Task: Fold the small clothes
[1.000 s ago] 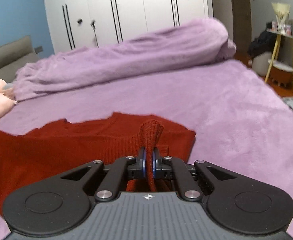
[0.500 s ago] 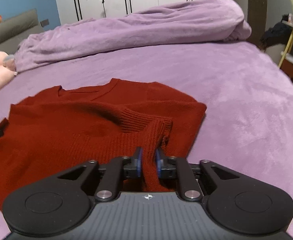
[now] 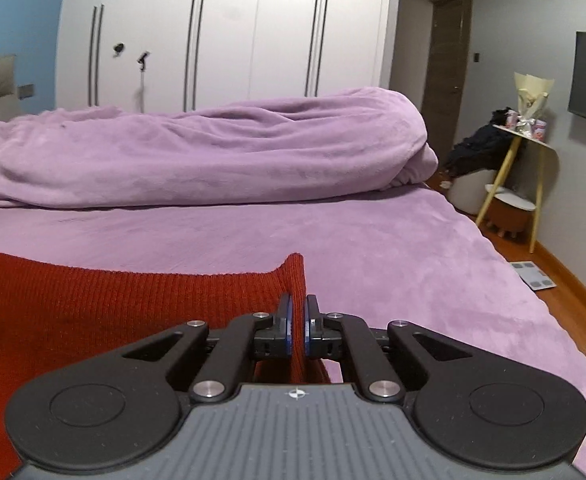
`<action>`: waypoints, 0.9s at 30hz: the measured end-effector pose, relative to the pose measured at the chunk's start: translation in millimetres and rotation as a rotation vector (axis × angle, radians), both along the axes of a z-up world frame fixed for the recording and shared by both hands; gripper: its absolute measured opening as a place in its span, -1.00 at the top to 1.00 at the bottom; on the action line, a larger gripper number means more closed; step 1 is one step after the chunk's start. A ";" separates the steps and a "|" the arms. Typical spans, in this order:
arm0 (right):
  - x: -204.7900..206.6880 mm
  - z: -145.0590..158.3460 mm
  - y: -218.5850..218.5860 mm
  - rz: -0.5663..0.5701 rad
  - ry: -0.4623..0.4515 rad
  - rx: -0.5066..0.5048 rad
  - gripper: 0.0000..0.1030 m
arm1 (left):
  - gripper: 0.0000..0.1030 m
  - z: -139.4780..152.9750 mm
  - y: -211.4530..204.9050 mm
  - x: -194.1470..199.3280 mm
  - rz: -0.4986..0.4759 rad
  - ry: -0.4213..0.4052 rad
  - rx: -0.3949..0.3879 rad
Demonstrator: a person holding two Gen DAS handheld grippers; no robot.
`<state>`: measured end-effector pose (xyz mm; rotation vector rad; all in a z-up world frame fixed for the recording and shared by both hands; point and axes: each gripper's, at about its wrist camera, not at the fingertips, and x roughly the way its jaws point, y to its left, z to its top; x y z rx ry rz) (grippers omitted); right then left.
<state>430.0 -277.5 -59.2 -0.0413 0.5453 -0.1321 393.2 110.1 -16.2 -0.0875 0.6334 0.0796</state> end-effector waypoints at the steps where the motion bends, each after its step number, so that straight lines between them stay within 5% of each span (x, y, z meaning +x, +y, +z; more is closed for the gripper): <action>1: 7.9 -6.9 1.1 -0.010 0.008 -0.003 0.91 | 0.80 -10.1 -4.1 8.4 0.012 0.029 0.014; 4: 23.8 -29.3 0.9 -0.047 0.053 -0.008 0.91 | 0.67 -37.1 -6.4 17.6 0.076 0.090 0.043; 8: 17.8 -38.8 -9.2 -0.087 0.061 0.048 0.81 | 0.34 -45.9 4.7 -5.9 0.121 0.073 -0.031; 11: 1.6 -31.7 29.6 0.075 0.023 0.110 0.81 | 0.29 -46.2 -17.3 -16.3 0.039 0.036 -0.088; 13: -4.1 -30.7 71.4 0.253 0.027 0.164 0.81 | -0.15 -48.9 -41.5 -18.3 -0.048 0.030 -0.147; 14: -6.4 -32.0 93.5 0.339 0.030 0.179 0.78 | -0.17 -51.5 -51.2 -17.5 -0.069 0.028 -0.145; 18: -4.3 -56.9 154.2 0.469 0.057 0.035 0.77 | -0.17 -70.8 -70.1 -3.2 -0.057 0.066 -0.073; 22: 6.1 -70.2 117.6 0.353 0.048 -0.021 0.71 | -0.20 -89.6 -60.9 -2.4 -0.035 0.075 0.029; 24: 15.8 -75.7 70.0 0.225 0.069 0.004 0.71 | -0.19 -91.8 -44.7 -3.7 -0.033 0.062 -0.041; 27: 21.5 -77.1 -5.1 0.041 0.070 0.158 0.78 | -0.12 -92.3 -39.8 -2.5 -0.044 0.053 -0.032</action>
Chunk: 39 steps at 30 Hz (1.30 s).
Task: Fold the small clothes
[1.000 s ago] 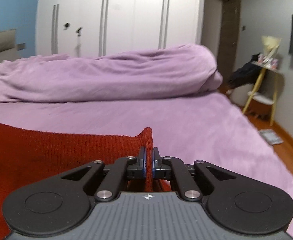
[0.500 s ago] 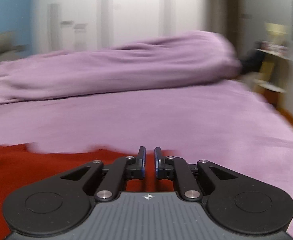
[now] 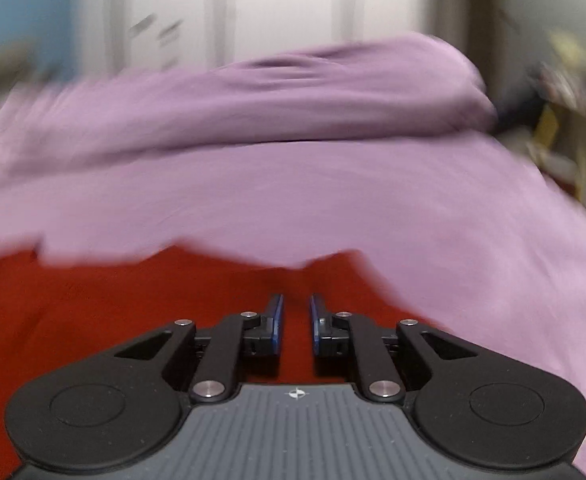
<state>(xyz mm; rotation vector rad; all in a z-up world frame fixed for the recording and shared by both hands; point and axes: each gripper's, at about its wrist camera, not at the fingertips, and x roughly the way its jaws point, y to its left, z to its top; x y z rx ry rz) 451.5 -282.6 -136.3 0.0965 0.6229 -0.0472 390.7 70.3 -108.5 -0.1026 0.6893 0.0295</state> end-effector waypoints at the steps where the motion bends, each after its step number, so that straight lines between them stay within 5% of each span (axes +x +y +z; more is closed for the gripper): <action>1: 1.1 1.8 -13.3 -0.045 -0.002 -0.011 0.79 | -0.12 -0.3 -0.2 0.9 -0.005 0.000 0.005; 3: 1.7 -0.4 -26.9 -0.095 0.007 -0.039 0.55 | -0.12 0.7 -2.1 0.8 -0.005 0.003 0.013; 5: 0.6 -4.9 -34.3 -0.105 0.012 0.008 0.51 | -0.13 1.4 -5.0 0.3 -0.005 0.006 0.030; 10: 2.4 0.1 -6.1 -0.075 0.023 -0.183 0.45 | -0.16 6.4 -9.6 -4.3 -0.005 0.024 0.060; 13: -1.9 8.1 0.5 -0.091 0.038 -0.200 0.43 | -0.43 12.8 -6.0 -10.9 0.023 0.042 0.106; 20: -85.9 41.7 14.0 0.106 -0.055 -0.023 0.22 | -0.47 34.2 27.4 -62.4 0.030 0.046 0.025; 23: -112.2 34.4 22.7 0.156 -0.038 -0.055 0.23 | -0.46 27.7 38.5 -81.1 0.021 0.087 0.011; 27: -122.5 20.0 3.7 0.058 0.039 -0.119 0.25 | -0.44 14.9 50.6 -92.5 0.054 0.142 0.122; 31: -131.7 33.2 -9.0 -0.073 0.077 -0.180 0.22 | -0.47 19.3 82.2 -106.3 0.186 0.147 0.129; 33: -139.6 40.8 -11.2 -0.071 0.082 -0.119 0.22 | -0.45 24.1 97.2 -115.4 0.217 0.155 0.057; 39: -166.9 53.5 31.0 0.064 0.062 0.007 0.22 | -0.49 24.7 127.1 -138.9 0.128 0.251 -0.422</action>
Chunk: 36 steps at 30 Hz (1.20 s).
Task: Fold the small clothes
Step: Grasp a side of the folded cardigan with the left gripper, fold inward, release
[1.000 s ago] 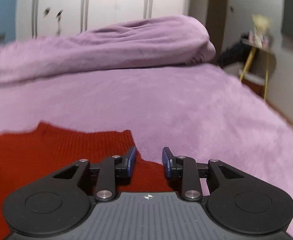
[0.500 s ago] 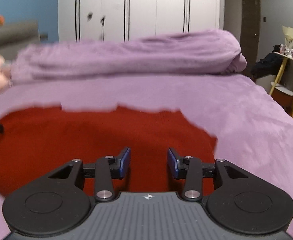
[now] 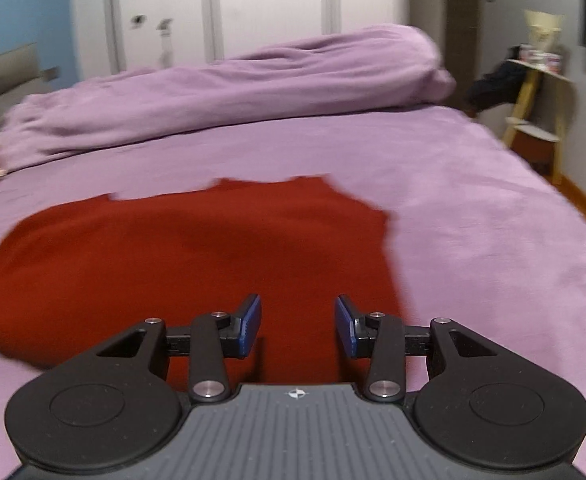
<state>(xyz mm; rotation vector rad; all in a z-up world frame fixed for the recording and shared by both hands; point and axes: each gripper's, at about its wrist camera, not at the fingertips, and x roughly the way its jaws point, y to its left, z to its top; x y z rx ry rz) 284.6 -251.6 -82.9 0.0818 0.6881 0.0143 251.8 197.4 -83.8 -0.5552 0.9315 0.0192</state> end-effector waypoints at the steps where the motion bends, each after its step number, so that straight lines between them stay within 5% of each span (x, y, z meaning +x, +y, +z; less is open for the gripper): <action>1: 0.3 -1.0 11.2 0.026 -0.002 0.009 0.22 | -0.49 -3.9 1.8 -2.2 -0.012 0.012 -0.070; 7: 0.7 -10.2 75.0 0.163 0.025 0.023 0.39 | -0.42 -22.5 2.7 10.1 0.004 0.020 -0.218; 13: 11.6 -21.2 111.3 0.207 0.034 0.014 0.51 | 0.16 -39.8 0.4 30.9 0.040 0.031 -0.308; 16: 20.4 -28.0 114.7 0.212 0.065 -0.006 0.51 | 0.54 -50.5 15.1 28.9 0.110 0.033 -0.429; 18: 18.8 -22.9 107.7 0.208 0.066 0.030 0.51 | 0.60 -54.5 22.6 26.6 0.132 0.017 -0.488; 29: -10.0 -8.2 37.5 0.034 -0.008 0.117 0.48 | 0.67 1.4 0.9 32.3 0.044 -0.117 -0.469; 36: -17.4 -10.0 6.5 -0.065 -0.023 0.139 0.45 | 0.67 63.8 -100.9 43.7 -0.200 -0.229 -0.326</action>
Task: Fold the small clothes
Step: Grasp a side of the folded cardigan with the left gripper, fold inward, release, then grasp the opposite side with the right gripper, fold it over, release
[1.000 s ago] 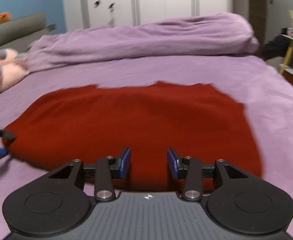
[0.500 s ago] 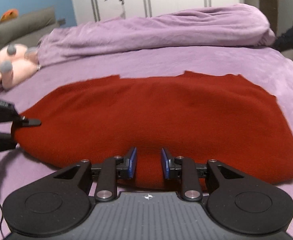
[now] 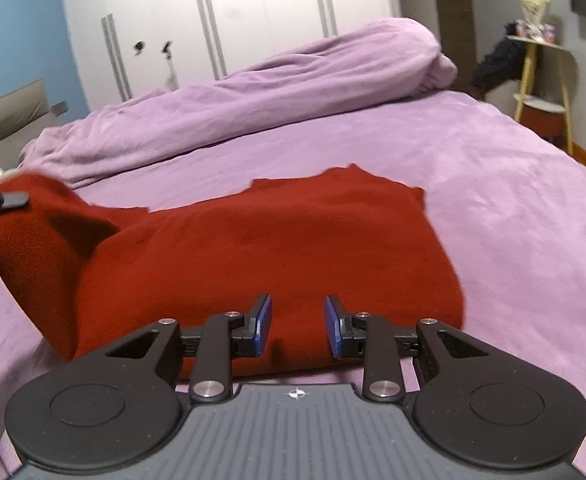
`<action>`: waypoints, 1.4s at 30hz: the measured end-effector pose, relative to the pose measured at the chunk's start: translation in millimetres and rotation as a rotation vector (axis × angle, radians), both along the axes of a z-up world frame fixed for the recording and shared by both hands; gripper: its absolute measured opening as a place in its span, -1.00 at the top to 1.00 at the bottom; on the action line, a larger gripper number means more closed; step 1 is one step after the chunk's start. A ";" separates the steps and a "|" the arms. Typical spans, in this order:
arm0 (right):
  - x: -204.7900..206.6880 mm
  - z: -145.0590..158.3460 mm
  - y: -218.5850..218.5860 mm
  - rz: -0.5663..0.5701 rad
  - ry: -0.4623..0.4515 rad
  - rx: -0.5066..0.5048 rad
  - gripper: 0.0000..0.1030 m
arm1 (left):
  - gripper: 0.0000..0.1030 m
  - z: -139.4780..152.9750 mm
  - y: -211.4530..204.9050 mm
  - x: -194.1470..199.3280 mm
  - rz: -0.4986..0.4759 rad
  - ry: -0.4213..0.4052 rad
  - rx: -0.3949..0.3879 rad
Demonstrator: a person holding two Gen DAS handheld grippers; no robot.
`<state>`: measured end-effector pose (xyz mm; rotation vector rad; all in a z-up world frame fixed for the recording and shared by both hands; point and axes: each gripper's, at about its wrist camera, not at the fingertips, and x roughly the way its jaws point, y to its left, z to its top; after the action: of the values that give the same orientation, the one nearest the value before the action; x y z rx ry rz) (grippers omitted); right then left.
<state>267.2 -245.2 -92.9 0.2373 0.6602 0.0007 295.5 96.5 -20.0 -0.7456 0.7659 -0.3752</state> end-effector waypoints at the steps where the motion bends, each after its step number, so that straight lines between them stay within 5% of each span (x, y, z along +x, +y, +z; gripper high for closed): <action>1: -0.9 -1.0 -3.9 -0.013 0.004 0.011 0.45 | 0.67 3.9 -21.1 0.0 -0.042 -0.018 0.048; 5: -3.0 -4.5 -13.4 -0.035 0.015 0.018 0.45 | 0.64 -11.3 -101.3 1.6 -0.171 -0.020 0.225; 8: -5.8 -7.2 -18.7 -0.034 0.029 0.016 0.45 | 0.34 -43.8 -137.9 5.9 -0.239 0.053 0.345; 13: -8.4 -7.7 -26.8 -0.029 0.040 0.022 0.45 | -0.07 -32.9 -122.4 -13.6 -0.250 0.014 0.279; 16: -4.5 -4.8 -28.8 -0.021 0.030 0.043 0.45 | -0.08 -16.8 -93.7 -34.8 -0.204 -0.019 0.219; 21: 8.0 15.9 -9.1 0.024 -0.054 0.085 0.45 | -0.08 -16.7 -57.4 -36.1 -0.041 -0.019 0.369; 25: 25.2 24.1 21.3 0.138 -0.094 0.081 0.47 | -0.06 -43.9 -56.6 -24.8 -0.050 0.077 0.388; 30: 56.2 -18.5 34.9 0.180 0.153 -0.022 0.57 | -0.15 -74.5 -69.6 -25.7 -0.127 0.111 0.409; 33: 56.1 -25.5 10.8 0.163 0.179 0.090 0.59 | -0.21 -79.4 -62.0 -25.4 -0.129 0.126 0.369; 38: 72.5 -13.1 -13.7 0.131 0.146 0.440 0.09 | -0.22 -75.7 -61.5 -27.4 -0.123 0.127 0.370; 42: 106.3 -19.8 9.9 0.167 0.211 0.470 0.02 | -0.22 -68.9 -67.5 -36.2 -0.121 0.118 0.401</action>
<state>373.5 -235.3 -112.7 0.6398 0.8849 0.2972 259.3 29.1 -88.8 -0.3469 0.9649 -0.2757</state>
